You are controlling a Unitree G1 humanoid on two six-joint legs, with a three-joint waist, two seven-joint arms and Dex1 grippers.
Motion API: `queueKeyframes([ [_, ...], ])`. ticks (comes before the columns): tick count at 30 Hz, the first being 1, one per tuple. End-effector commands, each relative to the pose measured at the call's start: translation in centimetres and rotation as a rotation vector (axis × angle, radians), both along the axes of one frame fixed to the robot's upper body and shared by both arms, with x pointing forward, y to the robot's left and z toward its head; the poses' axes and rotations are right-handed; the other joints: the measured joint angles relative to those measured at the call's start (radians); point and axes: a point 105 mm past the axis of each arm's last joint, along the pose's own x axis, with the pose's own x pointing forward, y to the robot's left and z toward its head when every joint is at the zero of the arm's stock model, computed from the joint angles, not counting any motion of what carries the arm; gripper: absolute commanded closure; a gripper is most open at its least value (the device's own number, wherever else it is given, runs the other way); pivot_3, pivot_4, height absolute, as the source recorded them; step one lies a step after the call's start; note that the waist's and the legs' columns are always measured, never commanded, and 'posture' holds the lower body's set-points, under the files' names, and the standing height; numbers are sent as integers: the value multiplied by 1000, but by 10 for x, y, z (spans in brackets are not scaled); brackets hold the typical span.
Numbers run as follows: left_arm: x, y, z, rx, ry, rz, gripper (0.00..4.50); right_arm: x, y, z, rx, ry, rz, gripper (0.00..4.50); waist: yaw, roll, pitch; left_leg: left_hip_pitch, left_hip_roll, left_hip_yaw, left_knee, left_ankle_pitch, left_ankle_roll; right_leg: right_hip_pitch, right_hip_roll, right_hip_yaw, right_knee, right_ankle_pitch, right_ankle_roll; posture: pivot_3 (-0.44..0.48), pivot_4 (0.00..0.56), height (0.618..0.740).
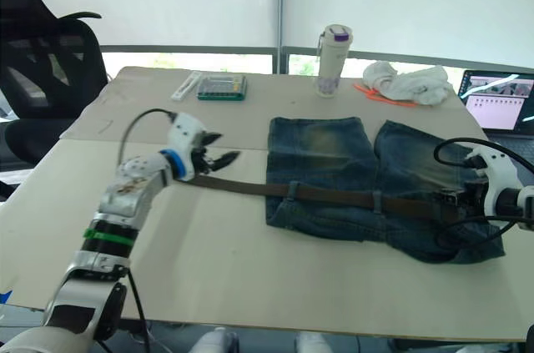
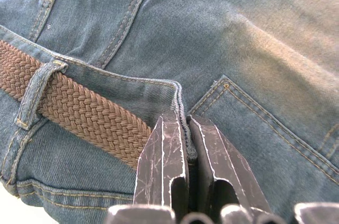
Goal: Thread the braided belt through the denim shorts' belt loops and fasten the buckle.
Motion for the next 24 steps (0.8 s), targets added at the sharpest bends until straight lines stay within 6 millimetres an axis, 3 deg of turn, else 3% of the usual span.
queueKeyframes([
  [1,-7,-44,8,-57,76,-201,829,1,7,17,19,-63,16,4500,-5,0,0,0,0,0,0,0,0,0,0,0,0,0,0,0,150,737],
  [4,-6,-70,-3,-62,167,-286,829,-2,11,18,20,-73,33,4500,-10,0,0,0,0,0,0,0,0,0,0,0,0,0,1,0,150,737],
  [9,-2,-103,-55,176,248,-313,829,-5,16,19,27,-92,29,4500,-16,1,0,1,-1,0,0,0,0,0,0,1,0,0,1,0,150,737],
  [11,-2,-105,-76,310,248,-303,829,-8,18,18,28,-94,30,4500,-13,0,0,1,-1,-1,0,0,0,1,0,1,0,0,1,0,150,737],
  [14,-1,-102,-87,379,248,-300,829,-12,19,19,29,-98,24,4500,-10,1,0,0,-1,-1,0,0,0,1,0,1,0,-1,1,0,150,737],
  [18,-9,-105,-87,337,298,-371,1923,-16,16,17,22,-100,3,4500,-12,1,-1,2,-2,-1,0,0,0,2,0,1,0,-1,1,0,150,737],
  [24,-11,-99,-74,224,354,-415,3906,-17,15,14,23,-100,-4,4500,-13,2,-1,2,-2,-1,0,0,0,2,0,1,0,-1,2,0,150,737],
])
